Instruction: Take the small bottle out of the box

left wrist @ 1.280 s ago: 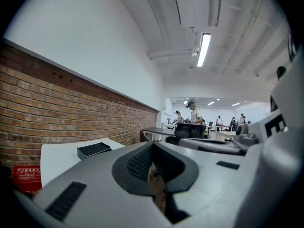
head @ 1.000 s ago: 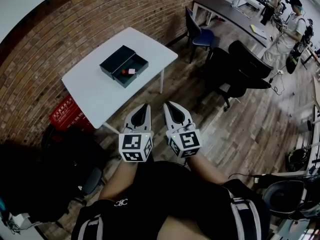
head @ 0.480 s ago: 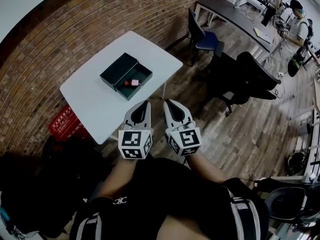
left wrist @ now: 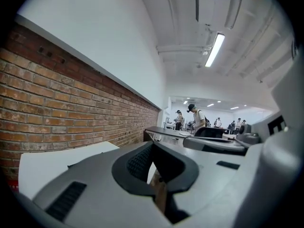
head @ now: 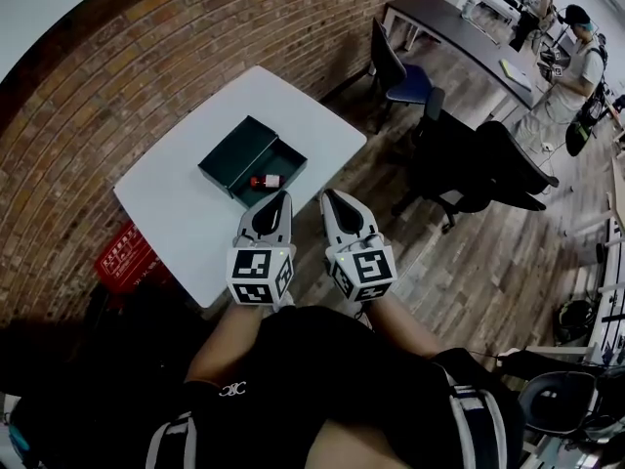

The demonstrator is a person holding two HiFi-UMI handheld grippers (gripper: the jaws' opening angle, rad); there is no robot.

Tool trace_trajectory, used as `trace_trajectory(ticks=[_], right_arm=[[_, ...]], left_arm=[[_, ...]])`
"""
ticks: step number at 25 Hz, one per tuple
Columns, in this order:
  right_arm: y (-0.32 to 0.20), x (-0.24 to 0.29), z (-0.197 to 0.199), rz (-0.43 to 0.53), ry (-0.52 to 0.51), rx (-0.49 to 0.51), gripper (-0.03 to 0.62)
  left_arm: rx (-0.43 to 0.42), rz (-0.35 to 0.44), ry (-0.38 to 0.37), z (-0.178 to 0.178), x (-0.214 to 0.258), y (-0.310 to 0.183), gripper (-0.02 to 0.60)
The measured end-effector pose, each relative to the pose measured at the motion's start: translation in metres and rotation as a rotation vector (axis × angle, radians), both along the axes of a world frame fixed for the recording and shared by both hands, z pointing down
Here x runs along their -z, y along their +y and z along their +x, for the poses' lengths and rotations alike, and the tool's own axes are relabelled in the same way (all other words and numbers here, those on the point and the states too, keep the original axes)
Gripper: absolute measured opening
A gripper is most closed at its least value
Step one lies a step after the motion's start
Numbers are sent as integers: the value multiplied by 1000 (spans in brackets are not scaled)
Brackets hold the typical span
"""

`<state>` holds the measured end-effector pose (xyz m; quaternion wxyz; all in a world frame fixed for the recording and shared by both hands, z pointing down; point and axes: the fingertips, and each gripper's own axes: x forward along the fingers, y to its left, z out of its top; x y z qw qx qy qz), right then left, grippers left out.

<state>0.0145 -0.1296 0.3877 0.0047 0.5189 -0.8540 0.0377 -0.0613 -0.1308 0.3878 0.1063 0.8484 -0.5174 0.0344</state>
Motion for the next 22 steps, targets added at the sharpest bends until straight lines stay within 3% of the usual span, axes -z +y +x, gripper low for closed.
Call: trace_trajectory(ticks=[15, 22], right_arm=[[-80, -12, -55, -41, 14, -36, 32], [-101, -24, -52, -79, 9, -62, 32]], left_arm=[[-42, -26, 6, -53, -17, -79, 11], [-60, -49, -14, -56, -28, -99, 12]])
